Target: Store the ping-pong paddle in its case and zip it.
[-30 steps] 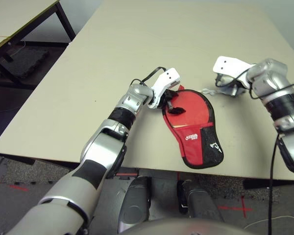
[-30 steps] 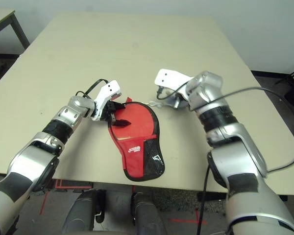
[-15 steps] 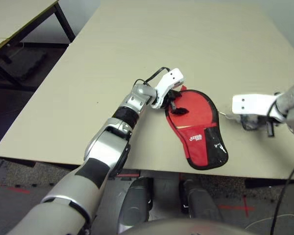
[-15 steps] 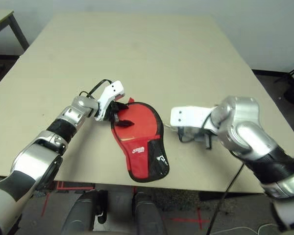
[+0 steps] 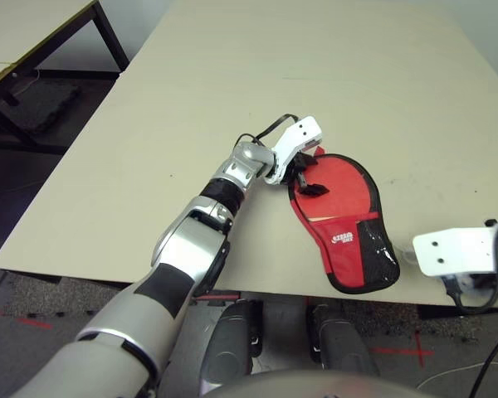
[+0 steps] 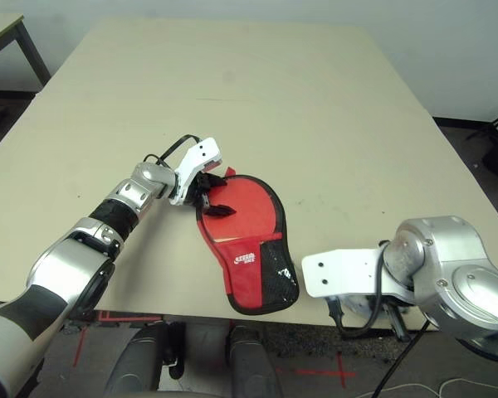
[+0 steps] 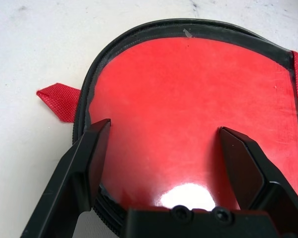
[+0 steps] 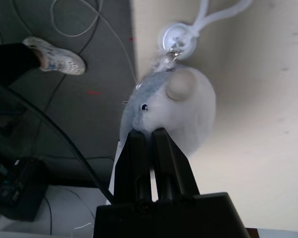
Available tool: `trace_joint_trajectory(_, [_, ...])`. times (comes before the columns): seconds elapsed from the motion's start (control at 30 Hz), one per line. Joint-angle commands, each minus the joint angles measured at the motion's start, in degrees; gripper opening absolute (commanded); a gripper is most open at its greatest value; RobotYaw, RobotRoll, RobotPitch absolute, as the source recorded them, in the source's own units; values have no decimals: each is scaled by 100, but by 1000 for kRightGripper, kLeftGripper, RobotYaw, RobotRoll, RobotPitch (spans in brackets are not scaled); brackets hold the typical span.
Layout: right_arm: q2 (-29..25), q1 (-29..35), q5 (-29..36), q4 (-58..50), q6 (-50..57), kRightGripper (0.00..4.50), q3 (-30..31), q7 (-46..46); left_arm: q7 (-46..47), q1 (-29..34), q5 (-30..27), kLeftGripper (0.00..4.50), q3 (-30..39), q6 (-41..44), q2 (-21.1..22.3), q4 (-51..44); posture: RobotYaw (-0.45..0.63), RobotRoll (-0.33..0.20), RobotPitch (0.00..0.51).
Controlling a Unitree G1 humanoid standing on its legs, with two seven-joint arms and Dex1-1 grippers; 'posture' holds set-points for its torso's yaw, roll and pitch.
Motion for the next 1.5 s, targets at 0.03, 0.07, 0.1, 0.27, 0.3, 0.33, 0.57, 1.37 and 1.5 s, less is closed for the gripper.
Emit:
trace_joint_trajectory(0.03, [-154,248,193,-105,-68,20,-148,145,106,153,242,4500,-119,98,-23,311,-259,0,160])
trace_joint_trajectory(0.07, [-130,276,206,-92,-69,20,-188,119,107,153,242,4500,-114,94,-23,315,-258,0,159])
trace_joint_trajectory(0.1, [-70,254,192,-37,-73,20,-222,89,105,158,245,4500,-110,88,-17,317,-258,0,158])
trace_joint_trajectory(0.27, [315,-376,517,217,168,789,-279,169,68,196,257,4500,-94,74,13,281,-248,0,155])
trace_joint_trajectory(0.3, [364,-594,706,251,295,1122,-252,173,63,201,260,4500,-89,74,19,273,-246,0,155])
trace_joint_trajectory(0.33, [394,-944,1059,305,519,1429,-234,173,59,205,260,4500,-82,75,26,265,-244,0,155])
trace_joint_trajectory(0.57, [1607,-4127,2263,2284,2441,3717,-202,4,67,270,237,4500,-18,118,41,156,-215,0,154])
trace_joint_trajectory(1.37, [6326,-2532,2591,5733,-1048,4458,-5035,-6540,2865,1205,-1059,4500,2334,-598,641,-1567,-95,0,165])
trace_joint_trajectory(1.5, [6239,-2584,2566,6493,-1988,4458,-5061,-6797,3382,1458,-1072,4500,2599,-1026,948,-1548,-81,0,168])
